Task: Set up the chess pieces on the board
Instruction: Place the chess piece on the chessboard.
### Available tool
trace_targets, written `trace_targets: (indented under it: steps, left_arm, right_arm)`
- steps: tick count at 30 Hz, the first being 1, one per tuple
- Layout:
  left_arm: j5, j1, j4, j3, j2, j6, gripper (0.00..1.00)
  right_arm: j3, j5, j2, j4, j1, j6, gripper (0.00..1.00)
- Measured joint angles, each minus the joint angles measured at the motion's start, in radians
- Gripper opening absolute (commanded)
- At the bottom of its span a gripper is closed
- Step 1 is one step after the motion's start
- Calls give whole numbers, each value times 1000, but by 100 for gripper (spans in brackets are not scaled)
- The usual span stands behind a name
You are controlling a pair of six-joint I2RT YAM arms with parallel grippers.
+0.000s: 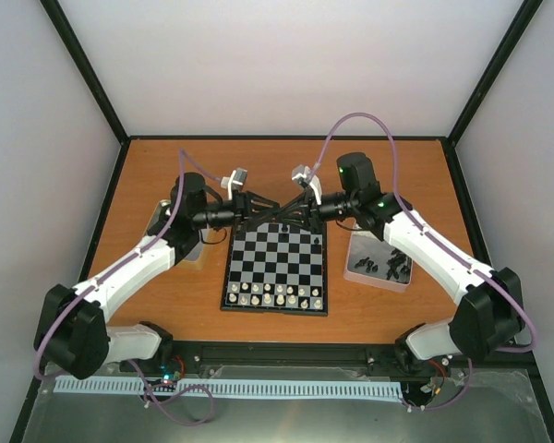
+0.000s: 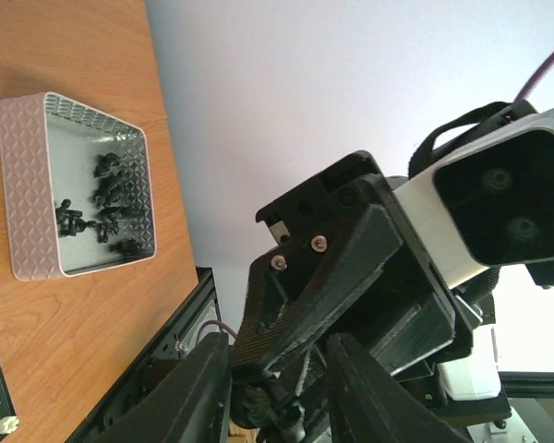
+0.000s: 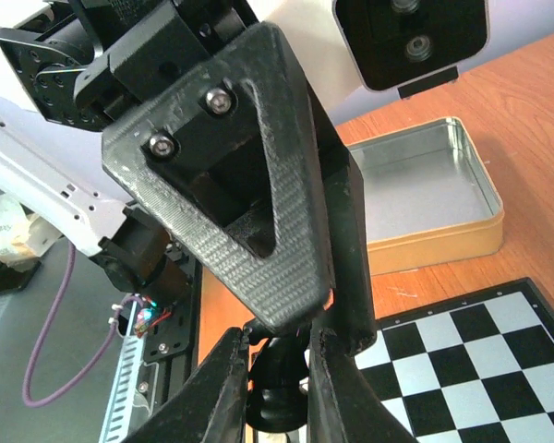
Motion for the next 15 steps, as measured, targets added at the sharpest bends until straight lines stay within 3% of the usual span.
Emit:
trace_targets:
  steps: [4,11,15]
  left_arm:
    - [8,5,39,-29,18,-41,25]
    - [5,9,36,-48,22,-53,6]
    - [-1,10,29,-48,23,-47,1]
  right_arm:
    - [15,21,19,-31,4,-18,3]
    - [32,59,32,-69,9,-28,4]
    - [40,79,34,-88,11,-32,16]
